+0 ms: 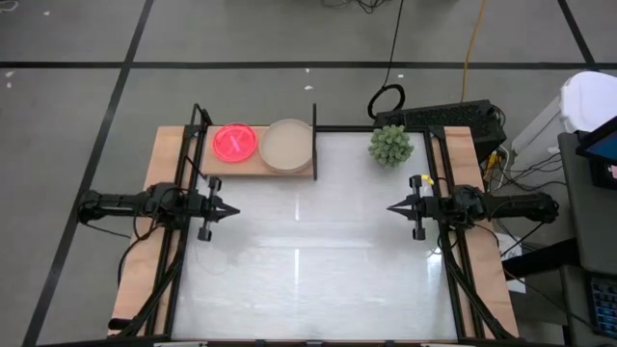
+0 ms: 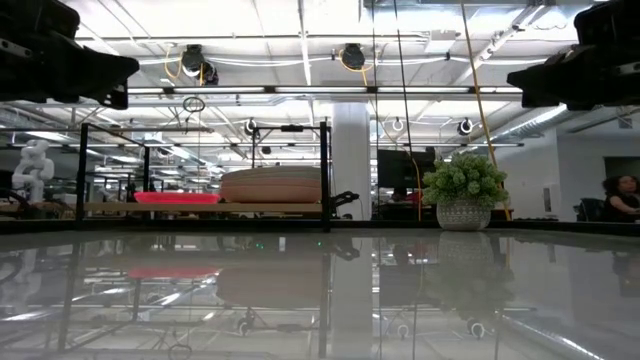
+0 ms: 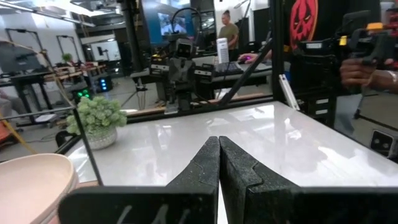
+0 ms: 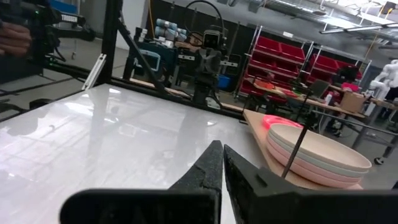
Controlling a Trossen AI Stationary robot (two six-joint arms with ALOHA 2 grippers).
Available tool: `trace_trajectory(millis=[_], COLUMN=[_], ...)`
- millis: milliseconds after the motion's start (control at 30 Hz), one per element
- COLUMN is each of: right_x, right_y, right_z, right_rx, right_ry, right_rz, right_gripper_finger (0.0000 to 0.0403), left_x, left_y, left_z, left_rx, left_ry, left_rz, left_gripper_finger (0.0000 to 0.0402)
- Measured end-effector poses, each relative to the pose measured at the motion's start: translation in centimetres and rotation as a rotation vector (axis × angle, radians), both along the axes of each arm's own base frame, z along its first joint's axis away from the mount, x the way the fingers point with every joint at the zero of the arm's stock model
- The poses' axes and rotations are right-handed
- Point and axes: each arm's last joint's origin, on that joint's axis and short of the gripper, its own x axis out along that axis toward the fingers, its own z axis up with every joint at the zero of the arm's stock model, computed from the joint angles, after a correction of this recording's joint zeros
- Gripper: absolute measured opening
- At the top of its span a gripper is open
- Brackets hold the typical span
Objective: Place and stack plates onto a shelf
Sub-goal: Return to Home Position
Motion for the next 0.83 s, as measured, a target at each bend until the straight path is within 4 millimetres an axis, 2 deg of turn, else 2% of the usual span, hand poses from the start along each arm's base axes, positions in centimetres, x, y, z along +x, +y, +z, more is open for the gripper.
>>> trace_trajectory(millis=[833], right_x=[0.01], right_y=[0.0], right_z=[0.09], right_rx=[0.009], right_ry=[-0.008], right_rz=[-0.001], right_gripper_finger=[0.0], left_x=[0.03], left_y=[0.46], left_z=[-0.24], left_rx=[-0.064], left_ry=[0.033], left_rz=[0.029], left_gripper_finger=[0.0003])
